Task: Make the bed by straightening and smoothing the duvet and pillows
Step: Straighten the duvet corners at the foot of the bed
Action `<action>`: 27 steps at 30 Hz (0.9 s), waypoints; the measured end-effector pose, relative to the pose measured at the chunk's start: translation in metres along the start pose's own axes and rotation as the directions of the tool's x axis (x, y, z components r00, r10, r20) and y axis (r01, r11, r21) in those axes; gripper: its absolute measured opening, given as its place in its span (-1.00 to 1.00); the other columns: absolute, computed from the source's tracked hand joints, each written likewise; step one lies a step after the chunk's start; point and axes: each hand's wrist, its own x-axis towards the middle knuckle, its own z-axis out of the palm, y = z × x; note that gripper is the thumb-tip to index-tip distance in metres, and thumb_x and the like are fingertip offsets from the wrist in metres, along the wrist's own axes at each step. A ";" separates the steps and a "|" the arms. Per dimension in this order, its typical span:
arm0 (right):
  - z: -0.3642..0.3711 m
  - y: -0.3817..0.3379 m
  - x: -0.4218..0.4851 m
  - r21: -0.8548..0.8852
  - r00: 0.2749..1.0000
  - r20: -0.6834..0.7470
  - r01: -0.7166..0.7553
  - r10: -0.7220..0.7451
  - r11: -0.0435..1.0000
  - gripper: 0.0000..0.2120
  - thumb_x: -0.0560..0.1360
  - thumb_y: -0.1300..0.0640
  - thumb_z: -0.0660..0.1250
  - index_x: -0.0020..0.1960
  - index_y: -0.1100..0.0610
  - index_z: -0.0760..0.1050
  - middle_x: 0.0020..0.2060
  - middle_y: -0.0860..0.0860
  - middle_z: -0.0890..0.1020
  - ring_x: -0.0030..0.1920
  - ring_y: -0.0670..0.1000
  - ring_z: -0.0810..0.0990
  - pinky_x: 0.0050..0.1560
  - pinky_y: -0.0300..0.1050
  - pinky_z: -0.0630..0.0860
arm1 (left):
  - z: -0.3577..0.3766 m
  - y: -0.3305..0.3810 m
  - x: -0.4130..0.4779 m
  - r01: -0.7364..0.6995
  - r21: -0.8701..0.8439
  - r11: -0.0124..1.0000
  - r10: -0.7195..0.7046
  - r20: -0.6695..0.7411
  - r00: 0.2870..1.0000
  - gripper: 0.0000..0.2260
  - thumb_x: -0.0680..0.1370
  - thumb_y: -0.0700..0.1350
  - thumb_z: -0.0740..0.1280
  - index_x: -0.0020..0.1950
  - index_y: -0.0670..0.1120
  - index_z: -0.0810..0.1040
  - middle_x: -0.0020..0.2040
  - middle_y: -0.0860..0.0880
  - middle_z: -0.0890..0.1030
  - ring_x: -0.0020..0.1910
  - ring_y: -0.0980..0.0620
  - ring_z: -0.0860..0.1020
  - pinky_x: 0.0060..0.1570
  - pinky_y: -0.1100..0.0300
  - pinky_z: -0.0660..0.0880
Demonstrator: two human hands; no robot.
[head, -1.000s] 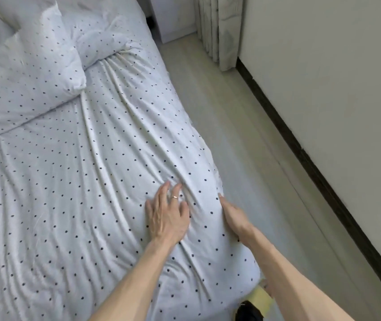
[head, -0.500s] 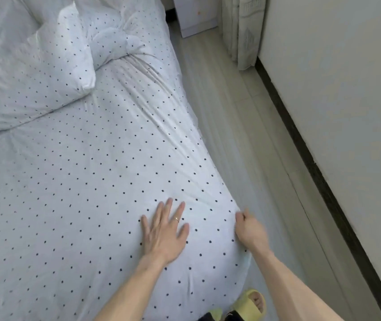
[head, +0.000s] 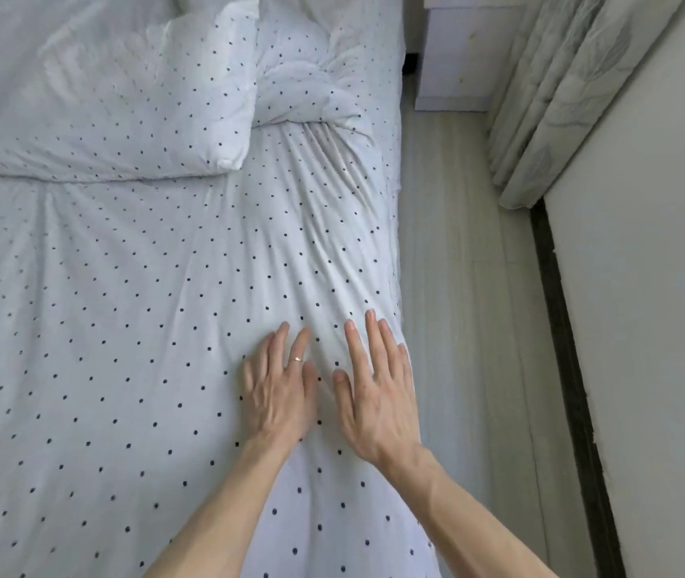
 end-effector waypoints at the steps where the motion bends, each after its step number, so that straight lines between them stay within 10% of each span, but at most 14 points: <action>1: 0.006 0.009 0.019 -0.028 0.998 0.005 0.059 -0.058 0.998 -0.39 0.65 0.00 0.12 0.66 -0.05 0.03 0.65 0.07 0.08 0.66 0.09 0.01 0.62 0.12 0.00 | 0.007 -0.004 0.022 0.014 0.011 1.000 -0.014 0.009 1.000 -0.51 0.56 -0.01 0.19 0.52 0.06 0.35 0.53 -0.06 0.35 0.48 -0.10 0.35 0.32 -0.19 0.30; 3: 0.021 0.044 0.044 -0.163 0.972 0.237 0.031 0.008 0.986 -0.42 0.67 -0.12 0.04 0.65 -0.20 -0.03 0.67 0.00 -0.04 0.66 0.10 -0.05 0.61 0.25 -0.03 | 0.021 -0.015 0.053 -0.016 0.079 0.997 0.010 0.073 0.997 -0.49 0.60 0.06 0.13 0.58 0.10 0.24 0.58 -0.06 0.25 0.54 -0.11 0.24 0.36 -0.23 0.22; 6: 0.039 0.100 0.069 -0.384 0.625 0.523 -0.435 0.580 0.814 -0.52 0.63 -0.32 -0.19 0.54 -0.43 -0.12 0.61 0.00 0.17 0.58 0.24 0.14 0.49 0.35 0.12 | 0.045 -0.021 0.065 0.008 0.164 0.986 -0.040 0.193 0.980 -0.47 0.63 0.16 0.02 0.61 0.16 0.11 0.63 0.01 0.14 0.59 -0.05 0.11 0.43 -0.26 0.11; 10: 0.034 0.096 0.123 0.153 0.731 0.343 -0.663 0.590 0.732 -0.70 0.65 -0.19 0.12 0.27 -0.04 0.27 0.21 0.07 0.52 0.19 0.18 0.52 0.17 0.03 0.41 | 0.046 -0.017 0.086 0.018 0.138 0.990 -0.044 0.191 0.981 -0.53 0.53 0.07 0.16 0.46 0.09 0.42 0.31 -0.01 0.56 0.31 -0.06 0.50 0.23 -0.12 0.36; 14: 0.022 0.089 0.208 0.447 0.586 0.396 -0.795 0.707 0.409 -0.23 0.40 -0.45 0.29 0.39 0.03 0.28 0.14 -0.01 0.52 0.14 0.13 0.57 0.19 0.07 0.51 | 0.011 -0.011 0.147 0.110 0.087 0.990 -0.128 0.249 0.960 -0.51 0.58 0.04 0.12 0.53 0.11 0.20 -0.21 -0.05 0.60 -0.27 -0.12 0.56 -0.32 0.09 0.43; 18: 0.002 0.076 0.272 0.426 0.533 0.577 -0.843 0.619 0.329 -0.29 0.30 -0.54 0.35 0.13 0.03 0.46 -0.06 -0.11 0.55 -0.06 0.03 0.59 -0.04 -0.05 0.54 | -0.003 0.002 0.187 0.136 0.146 0.980 -0.183 0.375 0.909 -0.48 0.64 0.08 0.07 0.61 0.16 0.04 0.12 -0.07 0.58 0.06 -0.12 0.56 -0.05 0.03 0.45; 22: -0.025 0.042 0.300 0.527 0.719 0.387 -0.686 0.578 0.501 -0.69 0.55 -0.11 0.33 -0.23 0.09 0.45 -0.31 -0.11 0.57 -0.24 0.01 0.56 -0.13 -0.08 0.57 | -0.003 0.010 0.207 0.046 0.081 0.996 -0.050 0.048 0.998 -0.56 0.56 0.02 0.12 0.43 0.03 0.46 0.32 -0.12 0.47 0.25 -0.18 0.47 0.19 -0.11 0.41; 24: -0.055 0.041 0.304 0.559 0.848 0.210 -0.513 0.487 0.652 -0.68 0.56 0.00 0.30 -0.29 0.09 0.30 -0.43 -0.09 0.39 -0.40 -0.06 0.35 -0.38 -0.19 0.38 | -0.001 0.019 0.223 0.015 -0.015 1.000 -0.015 -0.046 0.999 -0.51 0.57 0.01 0.10 0.52 0.03 0.34 0.48 -0.12 0.37 0.43 -0.19 0.35 0.32 -0.21 0.33; 27: -0.083 0.101 0.296 0.423 0.852 0.021 -0.481 0.522 0.768 -0.60 0.60 -0.02 0.29 -0.30 0.14 0.26 -0.44 -0.07 0.35 -0.41 -0.04 0.31 -0.49 -0.23 0.25 | -0.003 0.041 0.244 0.058 -0.073 0.996 -0.055 0.039 0.998 -0.49 0.60 0.08 0.02 0.58 0.14 0.20 0.58 -0.06 0.24 0.54 -0.13 0.19 0.42 -0.19 0.16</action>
